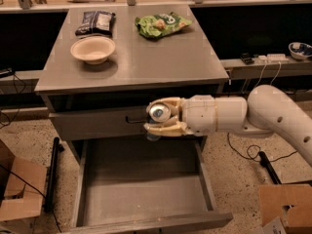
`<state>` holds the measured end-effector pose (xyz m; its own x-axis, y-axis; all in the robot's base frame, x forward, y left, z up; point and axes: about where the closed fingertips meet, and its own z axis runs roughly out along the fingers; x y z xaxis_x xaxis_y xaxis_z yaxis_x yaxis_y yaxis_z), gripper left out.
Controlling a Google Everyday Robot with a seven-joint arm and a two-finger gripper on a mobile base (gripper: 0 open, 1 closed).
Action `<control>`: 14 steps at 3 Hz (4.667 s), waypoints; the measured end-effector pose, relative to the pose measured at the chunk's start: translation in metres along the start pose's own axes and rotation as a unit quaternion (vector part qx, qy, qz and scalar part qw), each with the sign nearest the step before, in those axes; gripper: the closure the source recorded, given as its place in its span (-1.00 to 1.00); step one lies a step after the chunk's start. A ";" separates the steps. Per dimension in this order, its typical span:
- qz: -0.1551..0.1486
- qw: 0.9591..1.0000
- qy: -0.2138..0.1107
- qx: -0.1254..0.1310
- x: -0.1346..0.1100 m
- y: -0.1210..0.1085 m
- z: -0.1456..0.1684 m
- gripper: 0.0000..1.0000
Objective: Pick redbull can from middle drawer and place on counter
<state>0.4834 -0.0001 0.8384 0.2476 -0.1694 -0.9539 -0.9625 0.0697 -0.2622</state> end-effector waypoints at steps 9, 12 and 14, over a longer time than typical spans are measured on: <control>-0.257 0.930 0.265 -0.002 -0.114 -0.237 -0.040 1.00; -0.245 0.902 0.354 0.020 -0.016 -0.296 -0.023 1.00; -0.233 0.899 0.370 0.033 0.042 -0.306 -0.006 0.73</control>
Offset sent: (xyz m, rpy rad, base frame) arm 0.0010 -0.0013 0.0055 -0.0465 -0.0302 -0.0330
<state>0.7879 -0.0349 0.8794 0.4569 -0.8010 -0.3868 -0.7587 -0.1240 -0.6395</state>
